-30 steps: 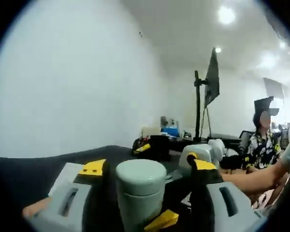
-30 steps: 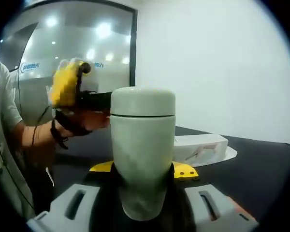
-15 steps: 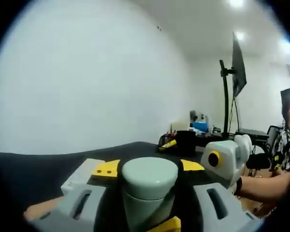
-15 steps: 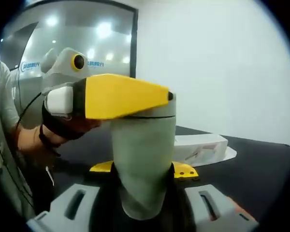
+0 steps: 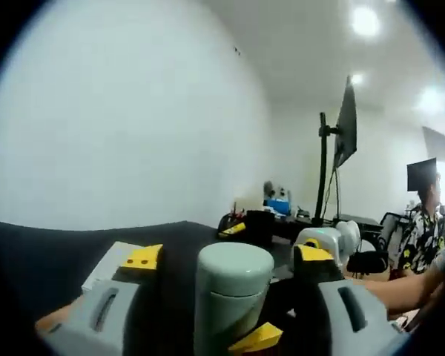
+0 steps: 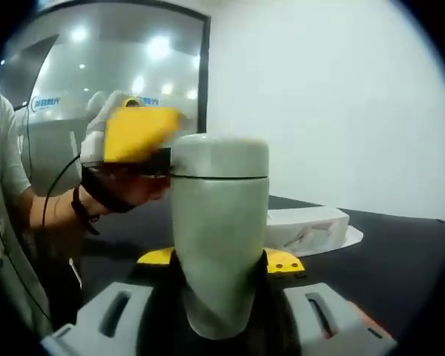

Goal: Assemble the cup parts correctly, then place the assembled cup into the box.

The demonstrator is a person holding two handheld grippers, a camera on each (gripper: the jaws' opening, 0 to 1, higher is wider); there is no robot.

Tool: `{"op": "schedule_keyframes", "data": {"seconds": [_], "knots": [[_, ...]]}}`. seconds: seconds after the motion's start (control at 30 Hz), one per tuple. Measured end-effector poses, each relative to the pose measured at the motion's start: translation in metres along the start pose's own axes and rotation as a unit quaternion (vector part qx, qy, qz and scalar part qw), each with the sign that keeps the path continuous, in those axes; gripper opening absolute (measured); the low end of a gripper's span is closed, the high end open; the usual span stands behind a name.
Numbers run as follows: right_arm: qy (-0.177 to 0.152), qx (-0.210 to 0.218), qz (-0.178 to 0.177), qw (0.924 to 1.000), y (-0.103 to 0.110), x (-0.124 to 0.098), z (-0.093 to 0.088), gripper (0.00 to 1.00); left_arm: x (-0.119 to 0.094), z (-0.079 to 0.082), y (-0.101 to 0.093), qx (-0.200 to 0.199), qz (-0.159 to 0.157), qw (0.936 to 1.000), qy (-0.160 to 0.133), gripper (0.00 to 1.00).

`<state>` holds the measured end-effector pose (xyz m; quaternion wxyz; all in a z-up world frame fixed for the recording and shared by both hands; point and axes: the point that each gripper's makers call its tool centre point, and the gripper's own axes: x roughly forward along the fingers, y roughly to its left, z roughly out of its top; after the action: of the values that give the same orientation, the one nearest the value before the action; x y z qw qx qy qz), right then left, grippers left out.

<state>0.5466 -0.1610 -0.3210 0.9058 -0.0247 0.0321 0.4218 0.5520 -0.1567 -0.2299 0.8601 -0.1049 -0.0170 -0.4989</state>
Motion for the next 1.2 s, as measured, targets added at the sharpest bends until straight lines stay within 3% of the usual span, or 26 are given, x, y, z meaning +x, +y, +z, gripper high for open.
{"op": "schedule_keyframes", "data": {"seconds": [0.07, 0.13, 0.23, 0.33, 0.4, 0.57, 0.63, 0.67, 0.7, 0.77, 0.83, 0.9, 0.97, 1.03, 1.07, 1.1, 1.17, 1.2], "knots": [[-0.003, 0.000, -0.001, 1.0000, 0.000, 0.000, 0.000, 0.41, -0.012, 0.008, 0.011, -0.001, 0.014, 0.9998, -0.014, 0.70], [-0.006, 0.000, -0.002, 1.0000, 0.000, 0.000, 0.000, 0.41, -0.020, 0.013, 0.033, 0.019, 0.052, 0.9984, -0.014, 0.67], [-0.010, 0.002, -0.002, 1.0000, -0.001, 0.000, 0.001, 0.41, -0.025, 0.015, 0.071, 0.018, 0.103, 0.9945, 0.005, 0.66], [-0.012, 0.002, -0.002, 0.9999, -0.001, 0.000, 0.001, 0.41, -0.018, 0.012, 0.108, -0.012, 0.129, 0.9905, 0.047, 0.65], [-0.011, 0.000, -0.003, 0.9999, -0.001, 0.000, 0.001, 0.41, -0.008, 0.017, 0.130, -0.011, 0.141, 0.9889, 0.046, 0.64], [-0.016, -0.014, -0.006, 0.9998, -0.001, 0.000, 0.002, 0.41, 0.018, 0.012, 0.153, -0.043, 0.136, 0.9882, 0.056, 0.61], [-0.019, -0.014, -0.010, 0.9997, -0.003, -0.002, 0.002, 0.42, 0.027, 0.005, 0.158, -0.037, 0.143, 0.9870, 0.063, 0.61], [-0.025, -0.011, -0.010, 0.9996, -0.005, -0.004, 0.004, 0.42, 0.031, -0.002, 0.159, -0.028, 0.145, 0.9855, 0.083, 0.61], [-0.026, -0.009, -0.010, 0.9996, -0.006, -0.004, 0.005, 0.43, 0.036, -0.014, 0.157, -0.011, 0.149, 0.9818, 0.118, 0.63], [-0.027, -0.010, -0.008, 0.9995, -0.005, -0.005, 0.005, 0.42, 0.044, -0.025, 0.161, 0.018, 0.157, 0.9749, 0.157, 0.64], [-0.031, -0.010, -0.007, 0.9994, -0.004, -0.005, 0.008, 0.42, 0.054, -0.038, 0.172, 0.050, 0.166, 0.9603, 0.219, 0.64], [-0.040, -0.009, -0.006, 0.9992, -0.003, -0.006, 0.012, 0.42, 0.068, -0.043, 0.169, 0.063, 0.153, 0.9539, 0.251, 0.62], [-0.043, -0.012, -0.008, 0.9990, -0.002, -0.007, 0.014, 0.42, 0.082, -0.042, 0.163, 0.047, 0.148, 0.9501, 0.271, 0.62], [-0.045, -0.014, -0.008, 0.9989, -0.001, -0.008, 0.016, 0.42, 0.090, -0.047, 0.164, 0.041, 0.154, 0.9357, 0.315, 0.63], [-0.046, -0.015, -0.008, 0.9988, -0.001, -0.009, 0.016, 0.42, 0.093, -0.048, 0.169, 0.052, 0.170, 0.9231, 0.341, 0.63], [-0.048, -0.015, -0.007, 0.9987, 0.000, -0.011, 0.017, 0.42, 0.099, -0.042, 0.173, 0.076, 0.180, 0.9221, 0.334, 0.60], [-0.050, -0.014, -0.009, 0.9986, -0.001, -0.013, 0.017, 0.42, 0.104, -0.044, 0.170, 0.075, 0.178, 0.9166, 0.350, 0.51], [-0.049, -0.015, -0.010, 0.9986, -0.002, -0.014, 0.017, 0.42, 0.103, -0.049, 0.170, 0.076, 0.179, 0.9085, 0.370, 0.50]]}}
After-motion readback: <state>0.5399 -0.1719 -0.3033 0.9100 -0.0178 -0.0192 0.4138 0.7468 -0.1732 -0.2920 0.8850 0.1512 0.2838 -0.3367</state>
